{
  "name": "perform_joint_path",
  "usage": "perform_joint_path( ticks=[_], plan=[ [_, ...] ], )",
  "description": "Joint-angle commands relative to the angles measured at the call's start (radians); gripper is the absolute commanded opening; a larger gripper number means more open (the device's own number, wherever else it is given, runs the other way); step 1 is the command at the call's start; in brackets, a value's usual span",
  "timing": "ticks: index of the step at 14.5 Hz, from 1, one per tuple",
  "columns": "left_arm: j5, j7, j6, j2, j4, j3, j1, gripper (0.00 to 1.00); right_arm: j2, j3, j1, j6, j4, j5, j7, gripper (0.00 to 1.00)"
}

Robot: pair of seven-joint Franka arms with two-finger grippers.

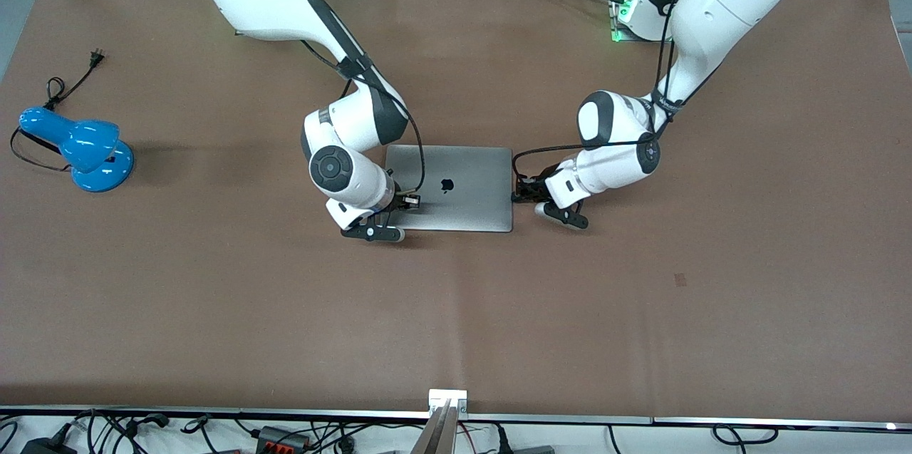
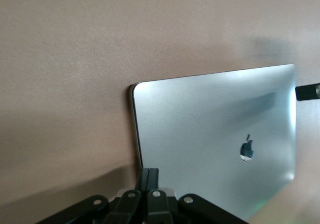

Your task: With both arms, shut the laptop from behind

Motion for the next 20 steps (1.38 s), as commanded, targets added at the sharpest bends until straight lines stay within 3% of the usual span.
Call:
perform_joint_path(
  ticks=[1,7,11,12,13,15,18,19,20],
  plan=[
    [-0.008,0.015,-0.139,-0.100,-0.010,0.003,0.047,0.00,-0.108,-0.048,-0.005,-0.128,0.001,-0.015,-0.007,0.00],
    [-0.004,0.017,-0.535,-0.229,0.070,0.023,0.168,0.00,-0.289,-0.179,-0.005,-0.369,0.001,-0.111,-0.091,0.00],
    [0.269,-0.017,-0.825,-0.236,0.223,0.036,0.230,0.00,-0.398,-0.277,-0.005,-0.503,0.001,-0.113,-0.204,0.00],
    [0.321,-0.029,-0.900,-0.236,0.272,0.036,0.234,0.00,-0.416,-0.303,-0.005,-0.511,0.004,-0.113,-0.243,0.24],
    [0.407,-0.039,-0.984,-0.236,0.326,0.036,0.234,0.00,-0.421,-0.324,-0.002,-0.512,0.006,-0.117,-0.251,0.99],
    [0.562,-0.086,-1.139,-0.236,0.422,0.027,0.228,0.00,-0.421,-0.348,-0.003,-0.532,0.057,-0.152,-0.254,1.00],
    [0.659,-0.155,-1.328,-0.236,0.545,0.020,0.221,0.03,-0.421,-0.409,-0.006,-0.555,0.133,-0.157,-0.260,1.00],
    [0.685,-0.169,-1.371,-0.238,0.581,0.019,0.219,0.06,-0.421,-0.448,-0.005,-0.557,0.153,-0.156,-0.266,1.00],
    [0.708,-0.175,-1.408,-0.238,0.616,0.017,0.219,0.16,-0.421,-0.473,-0.009,-0.564,0.168,-0.154,-0.286,1.00]
  ],
)
